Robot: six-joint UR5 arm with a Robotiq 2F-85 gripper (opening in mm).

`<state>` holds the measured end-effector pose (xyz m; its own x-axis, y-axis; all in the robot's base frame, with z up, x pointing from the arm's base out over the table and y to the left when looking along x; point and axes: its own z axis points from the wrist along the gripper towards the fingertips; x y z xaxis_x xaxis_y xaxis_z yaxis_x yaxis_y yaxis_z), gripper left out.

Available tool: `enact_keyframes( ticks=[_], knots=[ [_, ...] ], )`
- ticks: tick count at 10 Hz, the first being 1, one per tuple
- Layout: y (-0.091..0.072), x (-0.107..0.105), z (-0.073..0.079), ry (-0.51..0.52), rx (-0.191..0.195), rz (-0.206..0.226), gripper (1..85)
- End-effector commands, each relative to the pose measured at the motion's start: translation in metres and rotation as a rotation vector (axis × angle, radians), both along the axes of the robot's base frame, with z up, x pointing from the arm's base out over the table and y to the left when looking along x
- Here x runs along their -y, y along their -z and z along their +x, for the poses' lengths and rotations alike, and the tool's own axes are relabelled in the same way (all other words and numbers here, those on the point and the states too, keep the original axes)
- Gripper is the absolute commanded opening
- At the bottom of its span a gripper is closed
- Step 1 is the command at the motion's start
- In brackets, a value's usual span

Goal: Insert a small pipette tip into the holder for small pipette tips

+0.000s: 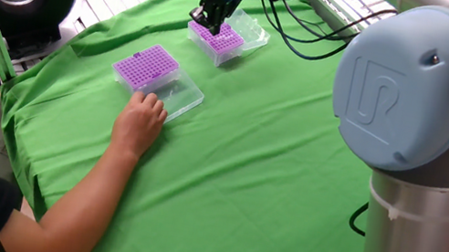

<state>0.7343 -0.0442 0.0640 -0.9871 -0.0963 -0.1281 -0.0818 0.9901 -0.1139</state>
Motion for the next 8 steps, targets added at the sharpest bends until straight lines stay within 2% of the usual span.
enact_keyframes(
  ticks=[1, 5, 8],
  knots=[
    [0.0015, -0.0013, 0.0012, 0.003, 0.01, 0.019, 1.0],
    [-0.0035, 0.0, -0.004, 0.013, -0.014, 0.001, 1.0],
    [-0.0059, -0.0029, -0.0082, 0.022, -0.027, 0.01, 1.0]
  ],
)
